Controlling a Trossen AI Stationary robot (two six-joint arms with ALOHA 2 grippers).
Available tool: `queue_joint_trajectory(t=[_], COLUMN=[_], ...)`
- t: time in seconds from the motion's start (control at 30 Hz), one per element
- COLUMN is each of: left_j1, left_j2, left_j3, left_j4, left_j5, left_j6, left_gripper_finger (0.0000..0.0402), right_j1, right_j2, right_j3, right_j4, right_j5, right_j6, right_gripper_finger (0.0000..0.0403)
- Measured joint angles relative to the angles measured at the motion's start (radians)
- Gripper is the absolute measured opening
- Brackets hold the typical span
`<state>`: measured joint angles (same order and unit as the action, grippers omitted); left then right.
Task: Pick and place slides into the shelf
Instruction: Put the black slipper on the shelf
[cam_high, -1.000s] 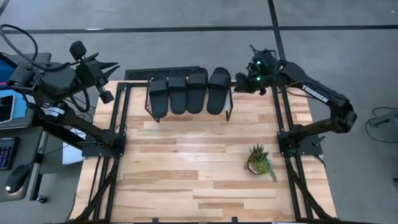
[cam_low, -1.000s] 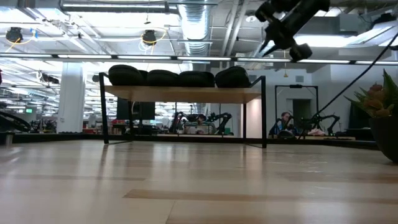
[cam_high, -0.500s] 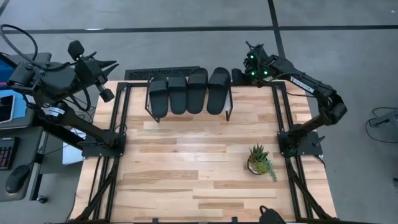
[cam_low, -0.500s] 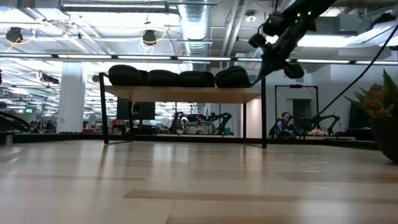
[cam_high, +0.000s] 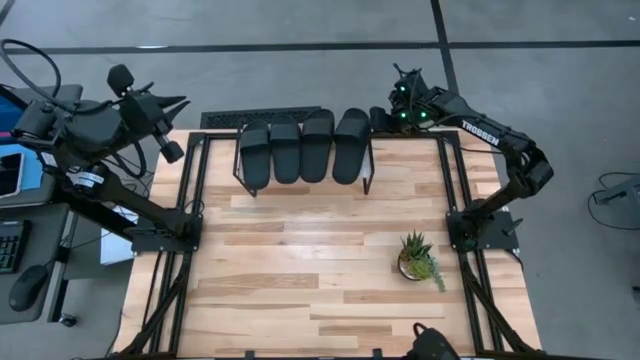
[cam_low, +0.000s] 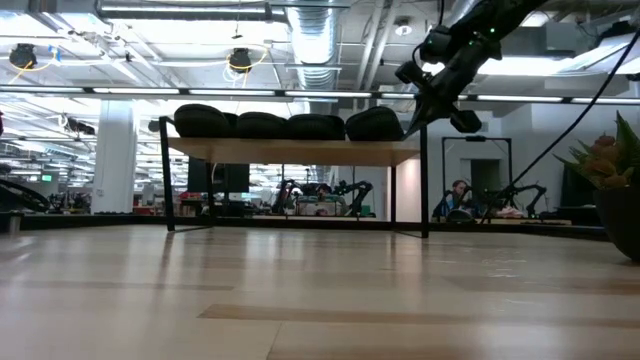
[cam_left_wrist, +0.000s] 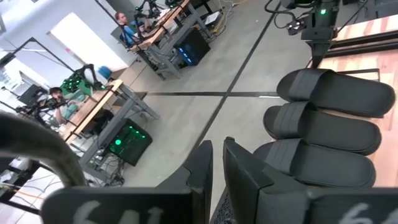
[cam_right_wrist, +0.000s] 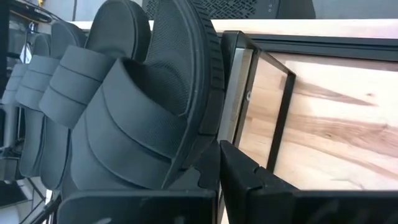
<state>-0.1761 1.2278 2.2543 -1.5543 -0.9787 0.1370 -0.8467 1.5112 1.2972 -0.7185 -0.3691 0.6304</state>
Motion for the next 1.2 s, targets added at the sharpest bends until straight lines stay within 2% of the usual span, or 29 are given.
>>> queue_joint_trajectory(t=[0.27,0.9,1.1,1.2], left_j1=[0.0,0.0,0.0,0.0], left_j2=[0.0,0.0,0.0,0.0], left_j3=[0.0,0.0,0.0,0.0], left_j4=[0.0,-0.001,-0.001,-0.001], left_j5=[-0.004,-0.004,-0.004,-0.004], left_j6=[0.001,0.007,0.006,0.006], left_gripper_finger=[0.0029,0.0029,0.0029,0.0029], right_j1=[0.009,0.04,0.048,0.048], right_j2=[0.0,0.0,0.0,-0.002], right_j3=[0.0,0.0,0.0,0.0], right_j4=[0.038,0.14,0.152,0.126], right_j5=[-0.002,-0.098,-0.093,-0.04], right_j6=[0.014,0.0,0.008,0.023], right_gripper_finger=[0.0,0.0,0.0,0.0])
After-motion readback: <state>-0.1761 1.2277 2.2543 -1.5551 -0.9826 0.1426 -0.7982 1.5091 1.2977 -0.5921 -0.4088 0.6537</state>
